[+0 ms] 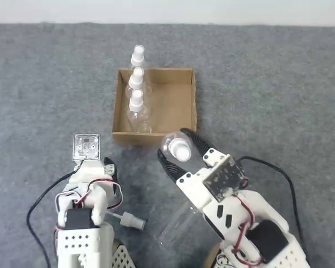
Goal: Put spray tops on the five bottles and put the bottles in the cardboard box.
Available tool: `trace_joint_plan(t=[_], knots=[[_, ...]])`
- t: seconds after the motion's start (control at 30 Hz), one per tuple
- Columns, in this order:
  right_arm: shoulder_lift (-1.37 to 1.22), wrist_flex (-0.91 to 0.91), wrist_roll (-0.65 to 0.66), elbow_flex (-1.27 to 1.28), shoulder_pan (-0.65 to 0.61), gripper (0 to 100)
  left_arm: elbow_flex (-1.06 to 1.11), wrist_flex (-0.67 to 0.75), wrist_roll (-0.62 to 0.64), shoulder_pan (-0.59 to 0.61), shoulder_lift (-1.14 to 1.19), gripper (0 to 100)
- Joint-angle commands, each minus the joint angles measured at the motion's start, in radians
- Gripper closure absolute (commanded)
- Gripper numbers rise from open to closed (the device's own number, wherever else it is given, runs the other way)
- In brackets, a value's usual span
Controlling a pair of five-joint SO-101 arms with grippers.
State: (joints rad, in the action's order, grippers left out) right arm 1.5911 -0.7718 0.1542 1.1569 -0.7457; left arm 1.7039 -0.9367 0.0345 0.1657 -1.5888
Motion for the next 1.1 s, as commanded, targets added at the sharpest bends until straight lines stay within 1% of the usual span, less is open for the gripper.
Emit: trace_joint_plan(t=[0.0,0.37,0.97,1.07], knots=[[0.019,-0.036,0.043,-0.12,0.016,99.2,-0.012,-0.002,0.008,0.005,-0.015,95],[0.007,-0.041,0.06,-0.245,0.016,99.2,-0.012,-0.002,0.008,0.005,-0.015,95],[-0.432,-0.03,0.052,-0.505,0.016,99.2,-0.012,-0.002,0.008,0.005,-0.015,95],[-0.49,-0.03,0.051,-0.539,0.041,99.2,-0.012,-0.002,0.008,0.005,-0.015,95]])
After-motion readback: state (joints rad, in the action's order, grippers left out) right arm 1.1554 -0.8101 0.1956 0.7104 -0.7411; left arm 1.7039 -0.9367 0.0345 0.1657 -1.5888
